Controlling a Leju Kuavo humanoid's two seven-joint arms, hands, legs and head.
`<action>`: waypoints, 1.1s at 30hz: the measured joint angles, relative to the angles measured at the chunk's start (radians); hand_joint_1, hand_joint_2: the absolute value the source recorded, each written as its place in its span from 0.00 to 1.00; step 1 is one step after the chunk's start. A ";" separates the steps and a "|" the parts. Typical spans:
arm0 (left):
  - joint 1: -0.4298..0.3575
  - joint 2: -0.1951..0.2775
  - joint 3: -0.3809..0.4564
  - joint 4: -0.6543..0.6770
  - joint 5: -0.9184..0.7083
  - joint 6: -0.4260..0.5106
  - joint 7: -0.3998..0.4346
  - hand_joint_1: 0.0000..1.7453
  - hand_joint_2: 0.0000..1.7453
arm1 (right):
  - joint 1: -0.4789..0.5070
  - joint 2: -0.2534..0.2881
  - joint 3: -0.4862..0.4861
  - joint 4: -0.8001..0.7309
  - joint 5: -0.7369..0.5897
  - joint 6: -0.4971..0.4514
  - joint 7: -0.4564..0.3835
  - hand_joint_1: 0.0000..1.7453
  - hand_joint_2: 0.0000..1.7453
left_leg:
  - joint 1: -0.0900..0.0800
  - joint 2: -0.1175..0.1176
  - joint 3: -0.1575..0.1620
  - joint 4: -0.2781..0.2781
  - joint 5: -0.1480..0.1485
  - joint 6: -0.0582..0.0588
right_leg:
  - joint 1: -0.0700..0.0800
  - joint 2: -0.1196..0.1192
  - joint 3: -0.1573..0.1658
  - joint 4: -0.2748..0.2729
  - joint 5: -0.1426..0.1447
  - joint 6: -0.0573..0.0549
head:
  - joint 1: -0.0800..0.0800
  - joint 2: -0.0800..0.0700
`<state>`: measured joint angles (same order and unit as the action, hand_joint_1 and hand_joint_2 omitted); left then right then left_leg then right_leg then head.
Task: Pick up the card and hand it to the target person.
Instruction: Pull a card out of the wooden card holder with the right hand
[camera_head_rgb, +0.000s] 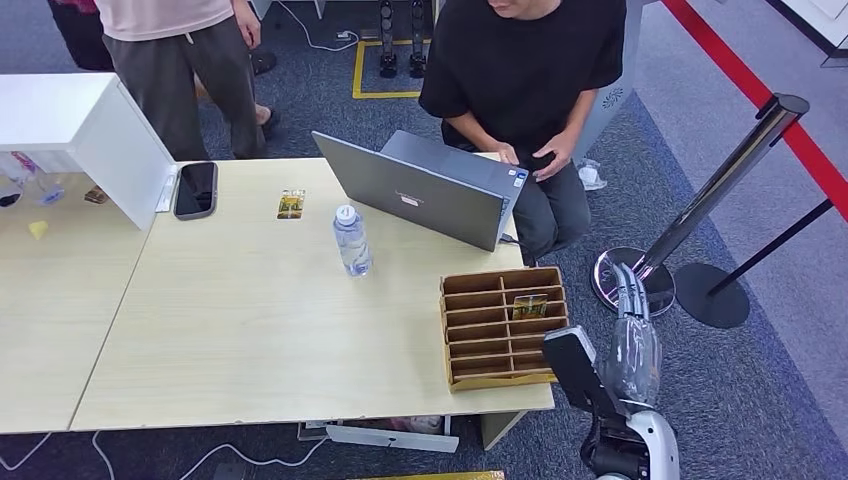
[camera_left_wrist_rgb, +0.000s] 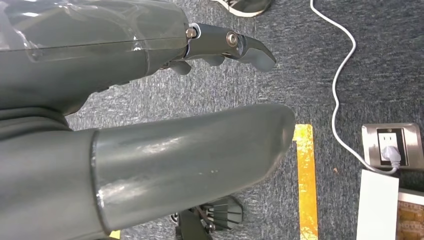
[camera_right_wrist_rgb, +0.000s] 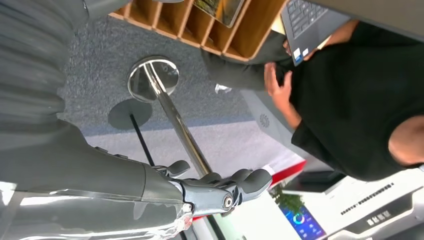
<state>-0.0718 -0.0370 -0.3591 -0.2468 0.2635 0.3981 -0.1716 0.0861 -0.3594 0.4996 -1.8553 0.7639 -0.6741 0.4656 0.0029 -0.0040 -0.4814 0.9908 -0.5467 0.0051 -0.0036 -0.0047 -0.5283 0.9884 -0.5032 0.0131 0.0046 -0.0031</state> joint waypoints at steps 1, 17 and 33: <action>0.000 0.000 -0.004 0.000 -0.002 0.000 0.000 0.00 0.00 | -0.008 0.000 0.001 0.002 0.008 0.006 0.008 0.00 1.00 | 0.000 0.000 0.000 0.000 0.000 0.000 | 0.000 0.000 0.000 0.000 0.000 0.000 | 0.000 0.000; 0.000 0.000 -0.072 0.000 -0.024 0.013 0.007 0.00 0.00 | -0.117 -0.014 0.028 0.044 0.069 0.158 0.058 0.71 1.00 | 0.000 0.000 0.000 0.000 0.000 0.000 | 0.000 0.000 0.000 0.000 0.000 0.000 | 0.000 0.000; -0.005 0.000 -0.113 0.000 -0.034 0.014 0.014 0.00 0.00 | -0.155 -0.014 0.051 0.108 0.089 0.242 0.067 0.38 1.00 | 0.000 0.000 0.000 0.000 0.000 0.000 | 0.000 0.000 0.000 0.000 0.000 0.000 | 0.000 0.000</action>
<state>-0.0769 -0.0370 -0.4721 -0.2468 0.2295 0.4124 -0.1575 -0.0687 -0.3735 0.5508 -1.7475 0.8532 -0.4316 0.5328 0.0029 -0.0041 -0.4814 0.9909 -0.5467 0.0051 -0.0035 -0.0047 -0.5285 0.9885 -0.5032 0.0132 0.0047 -0.0031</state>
